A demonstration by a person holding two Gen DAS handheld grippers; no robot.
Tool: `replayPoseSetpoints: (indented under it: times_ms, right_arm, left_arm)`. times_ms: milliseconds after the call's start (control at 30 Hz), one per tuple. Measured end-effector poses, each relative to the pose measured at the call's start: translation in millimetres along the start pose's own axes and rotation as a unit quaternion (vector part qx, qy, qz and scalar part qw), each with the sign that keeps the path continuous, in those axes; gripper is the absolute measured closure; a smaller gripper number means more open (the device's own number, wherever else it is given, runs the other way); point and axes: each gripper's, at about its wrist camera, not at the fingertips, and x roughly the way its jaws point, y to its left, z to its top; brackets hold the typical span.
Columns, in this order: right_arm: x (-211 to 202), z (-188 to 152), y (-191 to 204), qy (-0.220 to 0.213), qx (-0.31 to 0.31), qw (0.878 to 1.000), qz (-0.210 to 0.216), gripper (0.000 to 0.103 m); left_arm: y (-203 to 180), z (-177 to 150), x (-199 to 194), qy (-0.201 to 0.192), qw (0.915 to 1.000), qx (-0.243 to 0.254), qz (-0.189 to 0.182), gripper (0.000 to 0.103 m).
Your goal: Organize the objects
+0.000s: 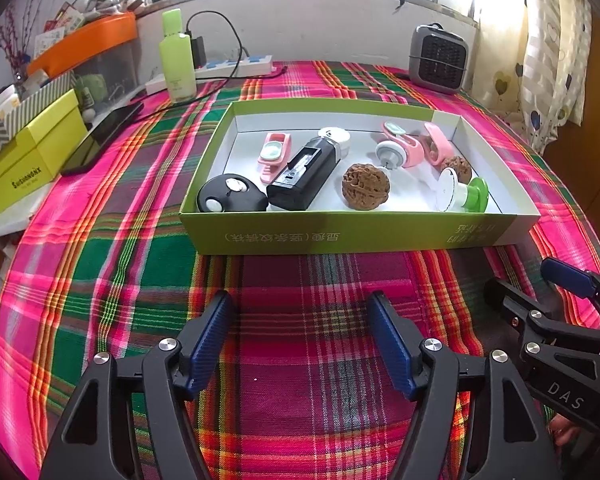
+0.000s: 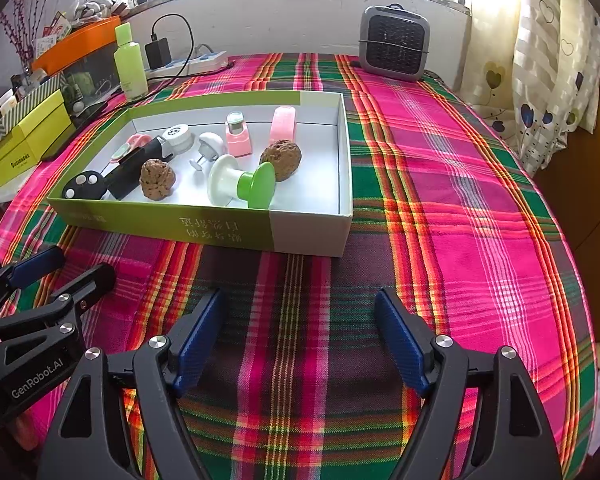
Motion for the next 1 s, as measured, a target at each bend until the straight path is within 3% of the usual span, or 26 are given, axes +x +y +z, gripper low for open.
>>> replayPoseSetpoints:
  times_ms: [1000]
  right_arm:
    - [-0.1, 0.4, 0.2, 0.0, 0.0, 1.0, 0.0, 0.025]
  left_arm:
    - [-0.7, 0.1, 0.5, 0.001, 1.0, 0.001, -0.001, 0.032]
